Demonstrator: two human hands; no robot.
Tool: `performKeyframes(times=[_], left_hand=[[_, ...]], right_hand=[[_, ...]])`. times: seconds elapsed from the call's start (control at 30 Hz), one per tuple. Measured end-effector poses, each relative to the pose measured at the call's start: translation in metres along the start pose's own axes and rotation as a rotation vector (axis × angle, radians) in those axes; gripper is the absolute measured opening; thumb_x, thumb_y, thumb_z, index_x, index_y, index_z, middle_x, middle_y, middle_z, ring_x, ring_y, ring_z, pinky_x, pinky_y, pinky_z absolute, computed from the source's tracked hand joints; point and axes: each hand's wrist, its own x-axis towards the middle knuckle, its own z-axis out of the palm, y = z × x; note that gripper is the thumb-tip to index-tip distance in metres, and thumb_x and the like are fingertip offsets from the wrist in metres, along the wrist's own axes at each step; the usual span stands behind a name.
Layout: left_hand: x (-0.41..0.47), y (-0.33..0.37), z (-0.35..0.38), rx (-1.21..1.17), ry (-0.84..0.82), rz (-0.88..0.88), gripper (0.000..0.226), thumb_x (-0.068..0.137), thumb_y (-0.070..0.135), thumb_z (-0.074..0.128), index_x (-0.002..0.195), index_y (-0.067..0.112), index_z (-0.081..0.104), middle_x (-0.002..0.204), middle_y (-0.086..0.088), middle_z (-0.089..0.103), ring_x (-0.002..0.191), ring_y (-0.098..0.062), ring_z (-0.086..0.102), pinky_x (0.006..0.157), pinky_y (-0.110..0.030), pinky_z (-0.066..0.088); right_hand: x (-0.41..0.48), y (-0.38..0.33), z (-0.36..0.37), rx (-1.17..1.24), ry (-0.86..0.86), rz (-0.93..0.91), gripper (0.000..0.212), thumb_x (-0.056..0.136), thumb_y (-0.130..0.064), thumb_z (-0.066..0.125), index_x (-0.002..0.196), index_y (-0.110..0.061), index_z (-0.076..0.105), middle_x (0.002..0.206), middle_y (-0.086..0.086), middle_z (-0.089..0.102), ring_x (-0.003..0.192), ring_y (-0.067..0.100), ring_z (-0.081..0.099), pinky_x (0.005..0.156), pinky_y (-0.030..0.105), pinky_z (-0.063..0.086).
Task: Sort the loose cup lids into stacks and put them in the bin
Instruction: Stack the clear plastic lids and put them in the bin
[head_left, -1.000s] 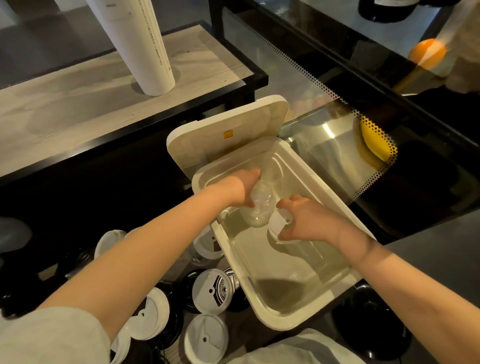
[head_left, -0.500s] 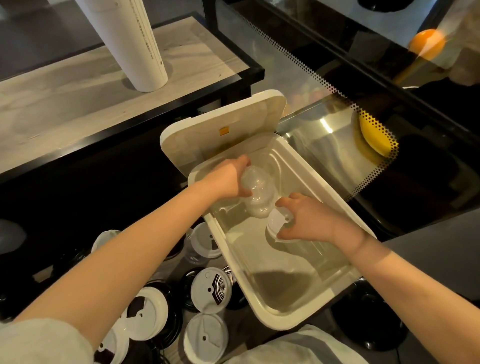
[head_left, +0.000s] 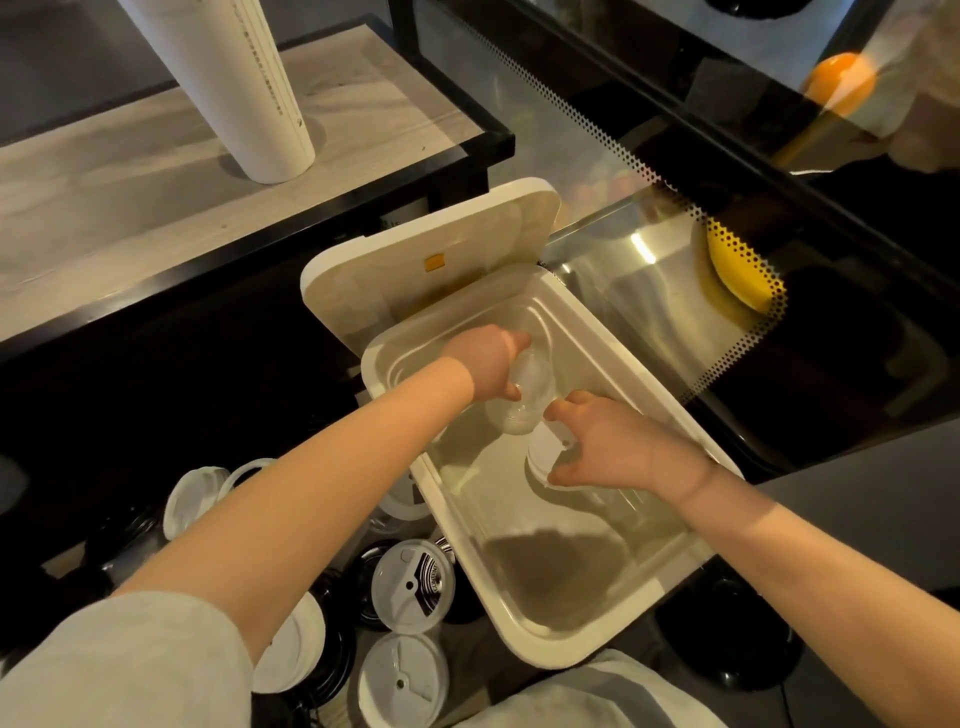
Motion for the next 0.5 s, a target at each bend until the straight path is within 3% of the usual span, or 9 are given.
performKeyframes(times=[0.1, 0.27, 0.4, 0.5], left_hand=[[-0.003, -0.003, 0.003, -0.006, -0.017, -0.011, 0.063, 0.082, 0.036, 0.067, 0.134, 0.014, 0.039, 0.119, -0.014, 0.059, 0.106, -0.031, 0.057, 0.083, -0.038, 0.049], [-0.025, -0.011, 0.006, -0.059, -0.019, -0.07, 0.076, 0.087, 0.04, 0.06, 0.147, 0.015, 0.022, 0.137, -0.014, 0.048, 0.121, -0.031, 0.05, 0.096, -0.039, 0.044], [-0.054, -0.022, 0.002, -0.103, 0.102, -0.092, 0.056, 0.093, 0.038, 0.052, 0.141, 0.015, 0.036, 0.134, -0.012, 0.05, 0.117, -0.028, 0.051, 0.091, -0.037, 0.046], [-0.076, -0.03, 0.001, -0.041, 0.17, -0.074, 0.048, 0.094, 0.038, 0.048, 0.136, 0.015, 0.045, 0.124, -0.009, 0.056, 0.11, -0.024, 0.054, 0.088, -0.035, 0.047]], right_hand=[[0.003, -0.003, 0.004, -0.115, 0.006, -0.017, 0.056, 0.074, -0.044, 0.065, 0.121, -0.018, 0.049, 0.118, 0.004, 0.053, 0.109, 0.025, 0.051, 0.087, 0.03, 0.044], [0.015, -0.01, 0.014, -0.274, -0.087, -0.036, 0.055, 0.079, -0.042, 0.061, 0.123, -0.012, 0.044, 0.119, 0.008, 0.051, 0.115, 0.029, 0.046, 0.092, 0.034, 0.043], [0.026, -0.008, 0.026, -0.37, -0.13, -0.03, 0.054, 0.081, -0.034, 0.06, 0.125, -0.011, 0.041, 0.12, 0.01, 0.049, 0.115, 0.03, 0.047, 0.093, 0.036, 0.043], [0.031, -0.007, 0.034, -0.409, -0.11, -0.037, 0.05, 0.078, -0.029, 0.062, 0.121, -0.01, 0.045, 0.118, 0.011, 0.051, 0.11, 0.029, 0.051, 0.086, 0.033, 0.045]])
